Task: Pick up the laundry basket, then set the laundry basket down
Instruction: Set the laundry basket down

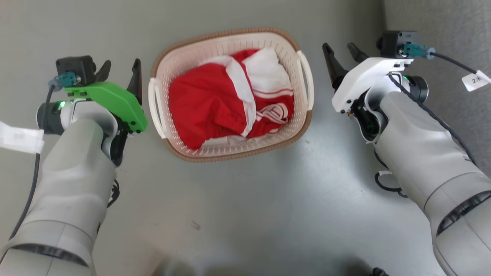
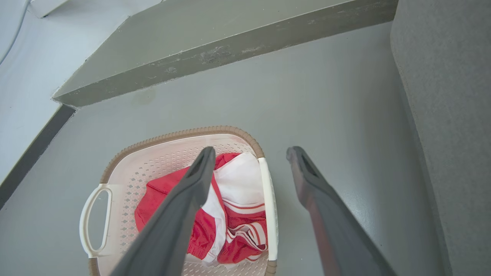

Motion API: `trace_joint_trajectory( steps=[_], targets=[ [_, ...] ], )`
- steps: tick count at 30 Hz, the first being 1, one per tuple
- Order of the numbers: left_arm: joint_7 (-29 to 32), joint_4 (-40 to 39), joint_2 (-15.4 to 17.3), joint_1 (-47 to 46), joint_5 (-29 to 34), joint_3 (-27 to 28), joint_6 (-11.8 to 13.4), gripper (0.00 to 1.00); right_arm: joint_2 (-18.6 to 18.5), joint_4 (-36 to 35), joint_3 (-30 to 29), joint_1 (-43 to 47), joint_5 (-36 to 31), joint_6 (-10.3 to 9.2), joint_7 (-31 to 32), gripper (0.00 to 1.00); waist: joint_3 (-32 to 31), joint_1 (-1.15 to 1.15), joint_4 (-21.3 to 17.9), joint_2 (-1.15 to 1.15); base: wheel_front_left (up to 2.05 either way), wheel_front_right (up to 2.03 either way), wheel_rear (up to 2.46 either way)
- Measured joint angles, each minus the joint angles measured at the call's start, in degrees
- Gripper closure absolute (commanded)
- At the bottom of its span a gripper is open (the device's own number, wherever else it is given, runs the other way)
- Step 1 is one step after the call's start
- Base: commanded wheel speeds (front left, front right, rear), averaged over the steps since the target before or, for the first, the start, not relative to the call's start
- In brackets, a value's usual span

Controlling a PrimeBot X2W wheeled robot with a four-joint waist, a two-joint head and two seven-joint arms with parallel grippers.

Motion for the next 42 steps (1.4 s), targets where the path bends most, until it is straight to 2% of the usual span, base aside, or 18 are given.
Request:
trace_joint_trajectory(
  steps=[4, 9, 19, 30, 36, 42],
  targets=[
    [0.01, -4.61, 1.32, 1.26, 0.54, 1.68, 0.00, 0.00, -1.16, -4.27, -2.50, 0.52, -1.27, -0.44, 0.00, 0.00, -2.85, 0.00, 0.00, 0.00, 0.00, 0.00, 0.00],
    [0.01, -12.43, 3.00, 2.74, 1.83, 4.59, 0.22, 0.00, -3.12, -10.04, -5.32, 1.20, -4.75, -2.47, 0.01, 0.00, -7.04, 0.00, -0.05, 0.00, 0.00, 0.00, 0.00],
    [0.00, -21.99, 4.14, 9.37, 5.65, 8.03, 2.92, 0.00, -4.57, -18.75, -9.39, 6.92, -10.21, -5.47, 0.01, 0.00, -13.09, 0.00, -0.12, 0.00, 0.00, 0.00, 0.00],
    [0.00, -33.18, 4.69, 20.85, 11.29, 11.48, 6.84, 0.00, -5.91, -29.83, -14.25, 16.52, -18.05, -9.53, 0.00, 0.00, -20.29, 0.00, -0.44, 0.00, 0.00, 0.00, 0.00],
    [0.00, -37.97, 4.38, 27.76, 12.35, 12.30, 8.66, 0.00, -6.79, -35.71, -17.70, 22.54, -21.68, -10.98, 0.00, 0.00, -23.86, 0.00, -0.55, 0.00, 0.00, 0.00, 0.00],
    [0.00, -43.02, 3.74, 33.26, 14.26, 12.96, 9.25, 0.00, -7.27, -39.13, -19.49, 29.87, -24.01, -11.45, -0.02, 0.00, -26.76, 0.00, -0.27, 0.00, 0.00, 0.00, 0.00]
  ],
)
